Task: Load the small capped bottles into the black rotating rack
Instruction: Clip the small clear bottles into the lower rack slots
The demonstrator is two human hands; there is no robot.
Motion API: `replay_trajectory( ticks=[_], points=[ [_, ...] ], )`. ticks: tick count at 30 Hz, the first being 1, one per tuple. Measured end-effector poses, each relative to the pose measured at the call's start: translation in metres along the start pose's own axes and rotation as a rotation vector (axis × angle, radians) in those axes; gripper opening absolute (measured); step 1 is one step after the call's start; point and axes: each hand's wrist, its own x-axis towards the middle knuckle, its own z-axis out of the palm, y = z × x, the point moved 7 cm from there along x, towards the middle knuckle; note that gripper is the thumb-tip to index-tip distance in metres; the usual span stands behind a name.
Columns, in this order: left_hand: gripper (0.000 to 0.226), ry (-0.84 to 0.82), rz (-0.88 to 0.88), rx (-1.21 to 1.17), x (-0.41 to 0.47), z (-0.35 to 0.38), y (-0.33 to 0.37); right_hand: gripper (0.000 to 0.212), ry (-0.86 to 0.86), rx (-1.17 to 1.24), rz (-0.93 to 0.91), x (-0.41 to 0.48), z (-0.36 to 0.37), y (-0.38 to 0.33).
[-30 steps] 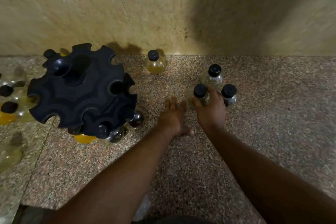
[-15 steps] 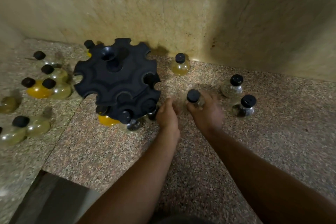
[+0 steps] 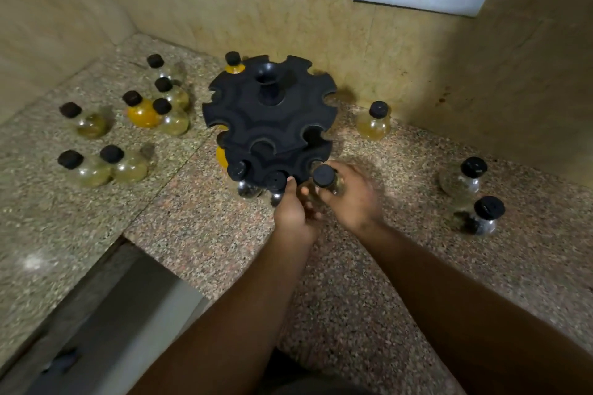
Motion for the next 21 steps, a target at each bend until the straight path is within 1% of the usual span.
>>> replay_trajectory(
  ticks=[2, 5, 9, 13, 17, 21],
  points=[
    [0.034, -0.026, -0.007, 0.041, -0.001, -0.005, 0.007, 0.054, -0.004, 0.003, -0.002, 0.002, 0.004, -0.004],
    [0.029, -0.020, 0.012, 0.132, 0.004, -0.021, 0.015, 0.056, -0.001, -0.007, 0.013, 0.006, 0.007, -0.011],
    [0.027, -0.078, 0.006, 0.244, 0.007, -0.029, 0.024, 0.057, -0.003, -0.048, 0.016, 0.012, 0.008, -0.020],
    [0.029, -0.125, 0.006, 0.272, 0.007, -0.031, 0.031, 0.059, 0.014, -0.085, 0.037, 0.013, 0.008, -0.023],
    [0.026, -0.110, 0.022, 0.298, 0.009, -0.032, 0.034, 0.057, 0.027, -0.051, 0.080, 0.015, 0.009, -0.021],
    [0.023, -0.103, 0.039, 0.323, 0.008, -0.027, 0.034, 0.060, 0.020, -0.047, 0.139, 0.020, 0.008, -0.016]
  ],
)
